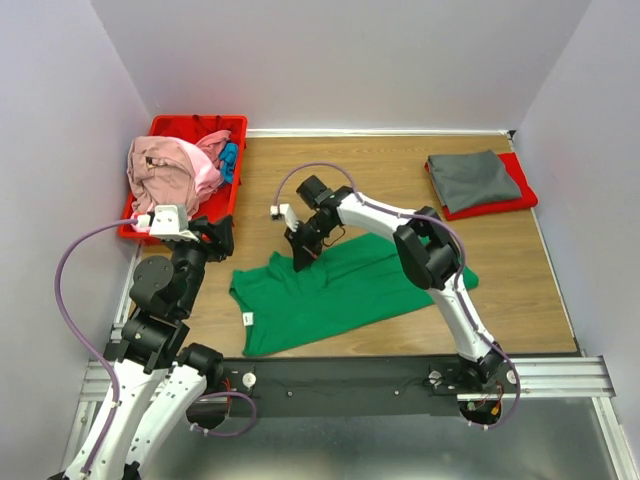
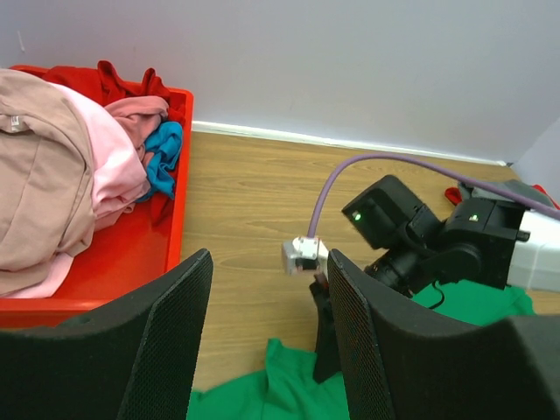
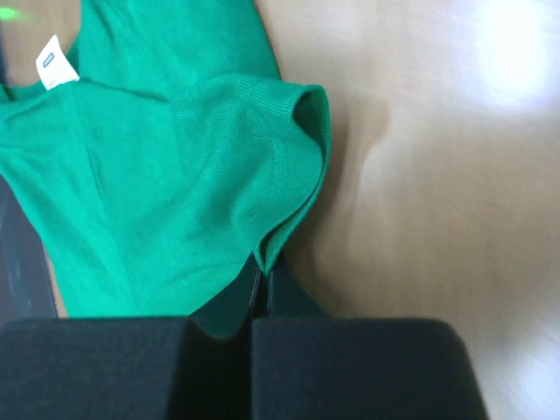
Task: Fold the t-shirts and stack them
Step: Fold the tshirt
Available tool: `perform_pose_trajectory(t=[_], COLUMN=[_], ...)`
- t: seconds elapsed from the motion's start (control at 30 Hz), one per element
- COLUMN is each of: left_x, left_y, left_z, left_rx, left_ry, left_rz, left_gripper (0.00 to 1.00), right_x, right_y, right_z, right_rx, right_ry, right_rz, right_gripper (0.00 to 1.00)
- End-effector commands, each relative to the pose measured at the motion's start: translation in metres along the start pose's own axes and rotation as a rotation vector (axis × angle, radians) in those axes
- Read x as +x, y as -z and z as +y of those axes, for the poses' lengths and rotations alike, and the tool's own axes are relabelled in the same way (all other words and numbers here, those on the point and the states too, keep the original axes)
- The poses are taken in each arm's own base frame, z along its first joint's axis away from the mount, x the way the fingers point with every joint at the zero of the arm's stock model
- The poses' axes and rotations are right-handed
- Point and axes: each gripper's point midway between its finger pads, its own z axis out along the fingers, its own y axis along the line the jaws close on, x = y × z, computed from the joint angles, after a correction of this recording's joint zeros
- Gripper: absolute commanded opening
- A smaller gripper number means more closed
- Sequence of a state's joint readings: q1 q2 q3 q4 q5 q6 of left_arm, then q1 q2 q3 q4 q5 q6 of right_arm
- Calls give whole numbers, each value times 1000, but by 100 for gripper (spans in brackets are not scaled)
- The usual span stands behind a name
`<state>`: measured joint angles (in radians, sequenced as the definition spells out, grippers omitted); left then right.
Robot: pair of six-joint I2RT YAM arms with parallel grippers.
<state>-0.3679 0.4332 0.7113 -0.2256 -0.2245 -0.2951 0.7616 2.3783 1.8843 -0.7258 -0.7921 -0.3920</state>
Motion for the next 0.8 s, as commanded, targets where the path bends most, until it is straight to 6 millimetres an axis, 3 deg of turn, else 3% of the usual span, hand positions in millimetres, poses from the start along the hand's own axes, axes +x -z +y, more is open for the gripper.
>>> perform_pose_trajectory(t=[0.0, 0.03, 0.1, 0.13, 0.2, 0.23, 0.37, 0.4, 0.47, 0.53, 0.63, 0.77], left_x=[-2, -2, -1, -1, 0, 1, 1, 1, 1, 2, 4, 6], left_y=[1, 1, 0, 0, -1, -1, -1, -1, -1, -2, -3, -5], left_z=[-1, -1, -2, -2, -2, -3, -2, -3, -3, -4, -4, -4], left_rx=[9, 11, 15, 16, 19, 20, 17, 20, 24, 25, 24, 20], left_ry=[-9, -9, -10, -10, -12, -12, -13, -11, -11, -10, -12, -12], left_rz=[-14, -15, -12, -11, -9, -6, -3, -6, -3, -1, 8, 16], left_gripper=[63, 63, 63, 63, 63, 63, 63, 63, 63, 63, 63, 63], right_x=[-3, 2, -1, 7, 1, 12, 11, -1, 1, -21, -31, -32], right_y=[46, 68, 94, 117, 142, 157, 193, 209, 202, 209, 204, 184], right_z=[-67, -90, -113, -134, -154, -174, -226, -238, -255, -262, -276, -283], right_rx=[211, 281, 360, 425, 483, 537, 692, 742, 756, 755, 791, 771], right_ry=[-155, -198, -255, -300, -354, -405, -564, -580, -613, -616, -628, -653], right_rz=[-66, -93, -160, -186, -261, -278, -381, -431, -449, -524, -569, -579], right_gripper=[0, 0, 1, 1, 0, 0, 0, 0, 0, 0, 0, 0])
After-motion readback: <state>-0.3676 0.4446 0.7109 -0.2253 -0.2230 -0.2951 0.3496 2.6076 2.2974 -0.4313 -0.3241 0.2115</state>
